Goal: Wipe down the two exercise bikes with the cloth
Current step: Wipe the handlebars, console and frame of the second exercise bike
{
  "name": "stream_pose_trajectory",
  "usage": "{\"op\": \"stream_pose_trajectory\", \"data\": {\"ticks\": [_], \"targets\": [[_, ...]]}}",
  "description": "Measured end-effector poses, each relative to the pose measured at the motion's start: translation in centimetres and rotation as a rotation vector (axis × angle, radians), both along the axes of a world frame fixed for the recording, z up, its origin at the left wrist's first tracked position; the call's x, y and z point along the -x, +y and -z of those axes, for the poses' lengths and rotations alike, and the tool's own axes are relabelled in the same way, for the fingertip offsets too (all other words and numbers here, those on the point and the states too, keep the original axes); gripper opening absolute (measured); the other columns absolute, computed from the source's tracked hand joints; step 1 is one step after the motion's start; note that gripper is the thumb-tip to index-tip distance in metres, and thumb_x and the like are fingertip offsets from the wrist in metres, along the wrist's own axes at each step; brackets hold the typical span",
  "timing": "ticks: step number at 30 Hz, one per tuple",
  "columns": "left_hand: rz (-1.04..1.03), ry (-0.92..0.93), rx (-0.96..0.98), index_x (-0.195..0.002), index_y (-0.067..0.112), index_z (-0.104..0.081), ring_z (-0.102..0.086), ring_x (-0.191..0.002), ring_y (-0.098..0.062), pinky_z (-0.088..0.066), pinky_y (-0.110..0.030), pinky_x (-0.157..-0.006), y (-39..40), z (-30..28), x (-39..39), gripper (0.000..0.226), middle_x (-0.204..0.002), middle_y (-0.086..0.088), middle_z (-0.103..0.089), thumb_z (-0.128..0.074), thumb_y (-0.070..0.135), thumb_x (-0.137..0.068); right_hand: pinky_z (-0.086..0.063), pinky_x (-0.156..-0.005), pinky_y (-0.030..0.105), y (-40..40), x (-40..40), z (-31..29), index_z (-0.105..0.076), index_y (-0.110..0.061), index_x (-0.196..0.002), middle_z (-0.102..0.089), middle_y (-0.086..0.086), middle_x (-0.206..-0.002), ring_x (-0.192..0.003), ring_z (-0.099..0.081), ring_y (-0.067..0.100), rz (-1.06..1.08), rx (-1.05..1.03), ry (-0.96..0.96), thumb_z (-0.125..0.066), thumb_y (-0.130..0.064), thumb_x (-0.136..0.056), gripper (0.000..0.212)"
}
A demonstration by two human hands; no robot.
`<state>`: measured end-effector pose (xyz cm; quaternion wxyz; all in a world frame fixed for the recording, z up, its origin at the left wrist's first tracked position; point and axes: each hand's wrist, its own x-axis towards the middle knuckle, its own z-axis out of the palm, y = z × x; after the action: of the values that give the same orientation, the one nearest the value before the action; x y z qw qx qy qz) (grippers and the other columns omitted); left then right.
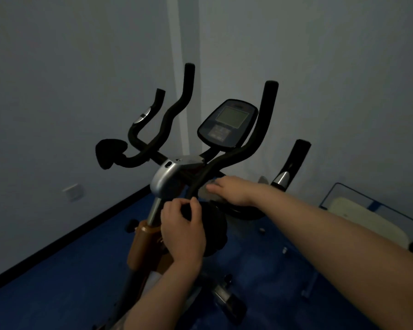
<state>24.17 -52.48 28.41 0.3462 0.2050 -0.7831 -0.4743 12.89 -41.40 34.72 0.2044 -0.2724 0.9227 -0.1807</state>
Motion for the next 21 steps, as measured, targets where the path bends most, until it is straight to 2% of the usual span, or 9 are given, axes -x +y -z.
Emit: {"op": "stream_pose_trajectory", "data": {"ticks": [2, 3, 6, 8, 11, 14, 16, 18, 21], "targets": [[0.011, 0.015, 0.011, -0.077, 0.021, -0.055, -0.053, -0.078, -0.013, -0.043, -0.031, -0.064, -0.2, 0.0, 0.0, 0.024, -0.08, 0.008, -0.051, -0.05, 0.042, -0.089, -0.04, -0.086, 0.03, -0.4, -0.7, 0.7, -0.06, -0.013, -0.119, -0.06, 0.011, -0.121, -0.108, -0.055, 0.024, 0.042, 0.139, 0.028, -0.033, -0.04, -0.104, 0.041], [0.017, 0.02, 0.019, -0.077, 0.02, -0.056, -0.053, -0.078, -0.013, -0.043, -0.031, -0.064, -0.2, 0.0, 0.0, 0.025, -0.08, 0.007, -0.051, -0.05, 0.042, -0.089, -0.039, -0.083, 0.03, -0.2, -0.8, 0.9, -0.059, -0.014, -0.115, -0.06, 0.01, -0.117, -0.105, -0.055, 0.023, 0.022, 0.119, 0.051, -0.033, -0.04, -0.104, 0.039], [0.034, 0.019, 0.057, -0.078, 0.017, -0.057, -0.052, -0.078, -0.015, -0.043, -0.032, -0.065, -0.3, 0.0, 0.0, 0.024, -0.08, 0.005, -0.052, -0.052, 0.038, -0.09, -0.041, -0.079, 0.034, 1.8, -1.7, 1.0, -0.052, -0.014, -0.117, -0.061, 0.012, -0.114, -0.1, -0.057, 0.027, -0.068, -0.128, 0.199, -0.035, -0.045, -0.102, 0.038], [0.048, 0.027, 0.051, -0.079, 0.016, -0.057, -0.053, -0.079, -0.017, -0.043, -0.034, -0.068, -0.5, 0.0, 0.0, 0.024, -0.081, 0.003, -0.052, -0.053, 0.036, -0.091, -0.041, -0.077, 0.035, 4.1, -2.9, 1.3, -0.049, -0.016, -0.124, -0.061, 0.01, -0.114, -0.1, -0.058, 0.028, -0.108, -0.214, 0.389, -0.04, -0.047, -0.1, 0.04], [0.056, 0.022, 0.043, -0.08, 0.016, -0.058, -0.053, -0.08, -0.018, -0.044, -0.036, -0.071, -0.6, 0.1, 0.0, 0.026, -0.083, 0.002, -0.053, -0.051, 0.039, -0.091, -0.044, -0.086, 0.035, 7.4, -5.7, 2.1, -0.051, -0.015, -0.134, -0.062, 0.006, -0.11, -0.098, -0.059, 0.024, -0.237, -0.106, 0.717, -0.055, -0.038, -0.096, 0.045], [0.076, 0.008, 0.029, -0.081, 0.016, -0.058, -0.053, -0.081, -0.018, -0.047, -0.04, -0.074, -0.6, -0.1, -0.2, 0.024, -0.084, 0.001, -0.053, -0.051, 0.037, -0.092, -0.043, -0.102, 0.04, 11.0, -5.1, 2.1, -0.066, -0.007, -0.117, -0.065, 0.01, -0.107, -0.097, -0.062, 0.027, -0.249, 0.028, 1.027, -0.064, -0.032, -0.091, 0.036], [0.081, -0.019, 0.045, -0.084, 0.016, -0.059, -0.052, -0.085, -0.018, -0.046, -0.043, -0.079, -0.5, -0.5, -0.3, 0.02, -0.086, 0.002, -0.054, -0.052, 0.033, -0.093, -0.032, -0.112, 0.044, 12.7, -4.7, 1.9, -0.066, -0.008, -0.117, -0.063, 0.012, -0.116, -0.111, -0.059, 0.028, -0.067, 0.071, 1.064, -0.06, -0.032, -0.092, 0.035], [0.084, -0.044, 0.09, -0.086, 0.018, -0.062, -0.048, -0.09, -0.016, -0.044, -0.043, -0.084, -0.3, -1.2, -0.2, 0.014, -0.091, 0.003, -0.054, -0.054, 0.027, -0.093, -0.024, -0.116, 0.049, 12.7, -5.5, 2.6, -0.063, -0.01, -0.123, -0.059, 0.01, -0.126, -0.127, -0.05, 0.028, 0.124, 0.169, 0.983, -0.06, -0.029, -0.093, 0.037], [0.171, 0.01, 0.228, -0.083, 0.024, -0.061, -0.043, -0.09, -0.01, -0.037, -0.036, -0.082, 0.6, -3.4, 0.6, 0.007, -0.091, 0.004, -0.055, -0.058, 0.024, -0.09, -0.019, -0.118, 0.047, 10.4, -7.5, 4.5, -0.057, -0.011, -0.132, -0.053, 0.006, -0.138, -0.14, -0.035, 0.025, 0.159, 0.178, 0.927, -0.055, -0.033, -0.094, 0.045]]}}
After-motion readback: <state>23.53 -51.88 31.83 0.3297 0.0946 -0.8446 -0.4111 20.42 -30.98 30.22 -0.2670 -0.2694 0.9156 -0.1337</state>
